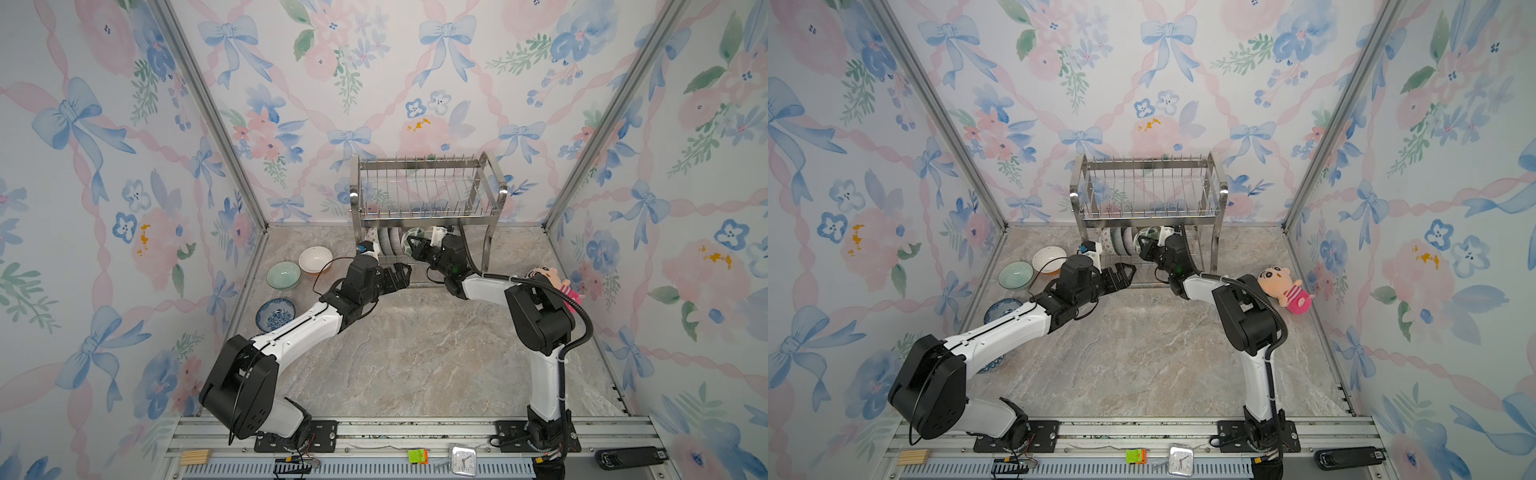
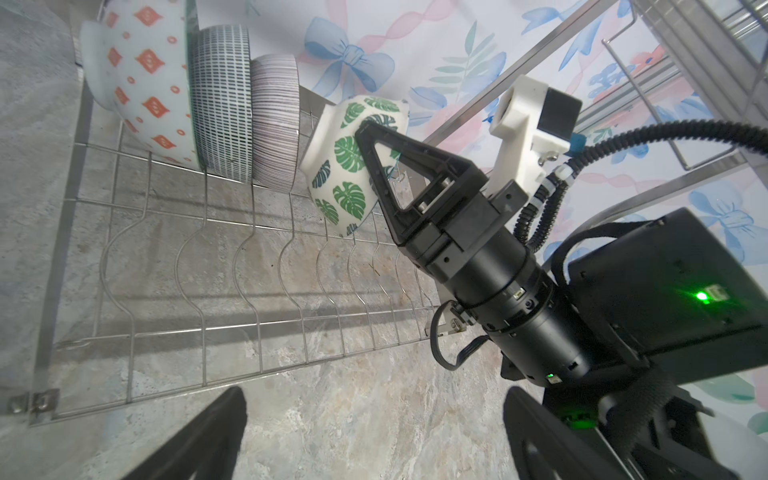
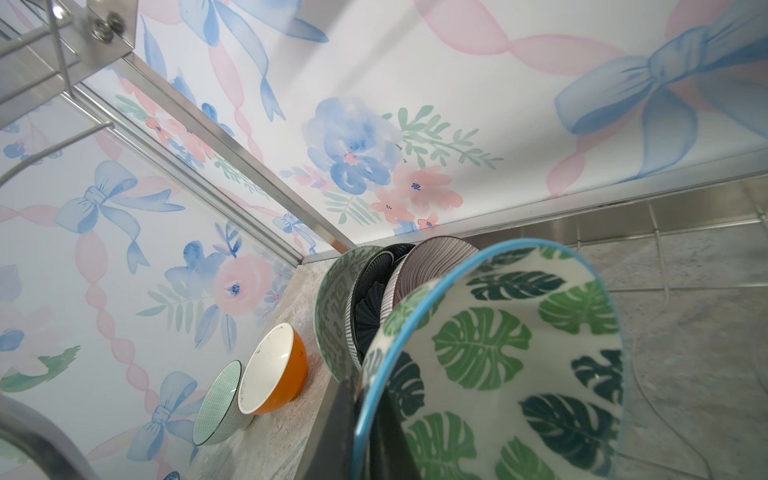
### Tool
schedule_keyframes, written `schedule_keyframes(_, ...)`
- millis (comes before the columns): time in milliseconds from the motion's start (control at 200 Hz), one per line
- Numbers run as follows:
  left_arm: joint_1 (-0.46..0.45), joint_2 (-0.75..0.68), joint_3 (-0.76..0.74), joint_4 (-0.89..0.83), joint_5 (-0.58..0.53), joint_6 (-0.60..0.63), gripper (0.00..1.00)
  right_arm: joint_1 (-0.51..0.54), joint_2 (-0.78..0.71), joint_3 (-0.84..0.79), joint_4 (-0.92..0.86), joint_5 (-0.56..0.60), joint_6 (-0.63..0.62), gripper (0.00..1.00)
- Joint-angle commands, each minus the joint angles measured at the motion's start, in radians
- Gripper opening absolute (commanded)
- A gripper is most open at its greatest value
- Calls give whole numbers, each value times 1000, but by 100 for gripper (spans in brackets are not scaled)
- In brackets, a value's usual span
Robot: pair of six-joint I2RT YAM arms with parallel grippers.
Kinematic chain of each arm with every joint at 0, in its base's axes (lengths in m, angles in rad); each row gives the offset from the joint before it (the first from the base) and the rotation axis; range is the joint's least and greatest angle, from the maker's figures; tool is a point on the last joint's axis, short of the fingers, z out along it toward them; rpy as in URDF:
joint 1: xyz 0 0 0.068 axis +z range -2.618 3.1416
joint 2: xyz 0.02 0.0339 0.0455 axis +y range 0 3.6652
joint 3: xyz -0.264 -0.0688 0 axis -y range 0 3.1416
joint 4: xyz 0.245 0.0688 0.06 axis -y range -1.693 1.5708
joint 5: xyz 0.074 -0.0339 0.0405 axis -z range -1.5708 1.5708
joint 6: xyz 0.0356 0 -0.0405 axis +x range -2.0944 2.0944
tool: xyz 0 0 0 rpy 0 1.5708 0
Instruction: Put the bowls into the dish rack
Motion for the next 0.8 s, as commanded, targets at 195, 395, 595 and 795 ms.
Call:
schedule_keyframes(195, 17, 16, 14, 17, 30, 18, 98, -36, 76, 77, 128, 0, 23, 0)
schedule_keyframes(395, 25, 27, 20, 17, 45, 15, 98, -53, 128, 106, 160, -22, 43, 0)
schedule_keyframes(595, 35, 29, 21, 17, 47, 13, 98, -62, 166, 156, 150, -55, 49, 0)
schedule_keyframes(795, 45, 38, 26, 18, 63, 7, 98, -72, 213, 215, 172, -103, 86, 0)
